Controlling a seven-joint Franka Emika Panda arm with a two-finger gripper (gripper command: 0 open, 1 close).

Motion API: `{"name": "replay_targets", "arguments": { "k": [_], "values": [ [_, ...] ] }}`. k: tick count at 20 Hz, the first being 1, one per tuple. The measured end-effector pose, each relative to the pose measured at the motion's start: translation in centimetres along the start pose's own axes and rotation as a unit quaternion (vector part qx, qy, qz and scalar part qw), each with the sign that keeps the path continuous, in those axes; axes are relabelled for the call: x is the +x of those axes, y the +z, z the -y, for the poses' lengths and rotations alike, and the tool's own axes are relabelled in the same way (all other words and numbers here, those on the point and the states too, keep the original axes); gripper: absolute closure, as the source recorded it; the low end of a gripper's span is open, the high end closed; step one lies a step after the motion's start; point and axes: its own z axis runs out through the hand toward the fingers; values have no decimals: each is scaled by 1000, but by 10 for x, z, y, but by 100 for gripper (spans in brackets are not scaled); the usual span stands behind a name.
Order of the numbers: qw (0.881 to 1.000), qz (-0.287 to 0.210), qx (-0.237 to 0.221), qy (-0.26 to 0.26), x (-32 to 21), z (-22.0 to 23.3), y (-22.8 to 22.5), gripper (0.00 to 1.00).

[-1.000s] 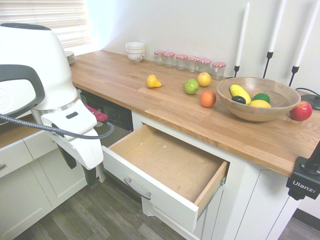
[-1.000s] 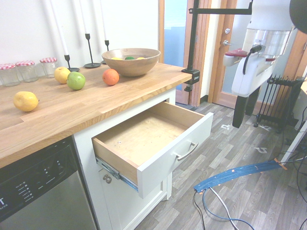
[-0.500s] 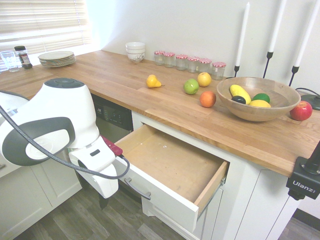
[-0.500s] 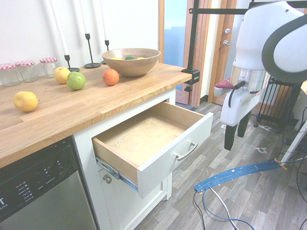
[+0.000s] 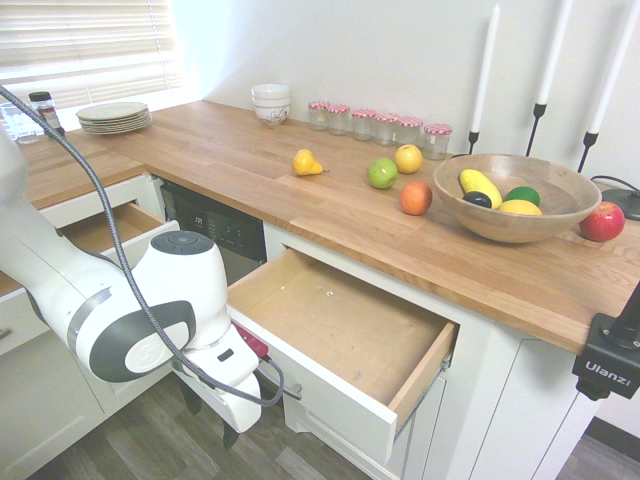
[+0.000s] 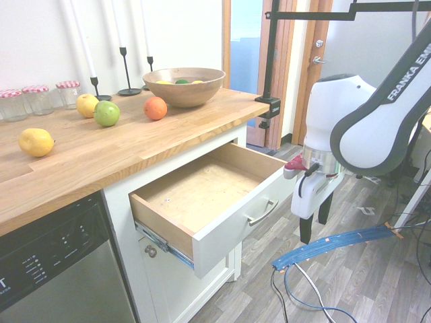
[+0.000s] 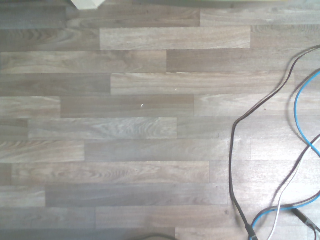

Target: Close the drawer

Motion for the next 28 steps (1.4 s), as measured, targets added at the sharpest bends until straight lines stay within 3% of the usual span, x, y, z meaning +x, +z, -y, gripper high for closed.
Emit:
{"name": "replay_targets", "arguments": {
  "k": [5, 6, 12, 28],
  "values": [
    [1000, 1, 14, -7, 22, 12, 19, 0],
    [1000, -1, 18, -9, 26, 15, 22, 100],
    [999, -24, 38, -17, 39, 24, 31, 100],
    [998, -25, 51, -10, 43, 32, 25, 100]
  ]
}}
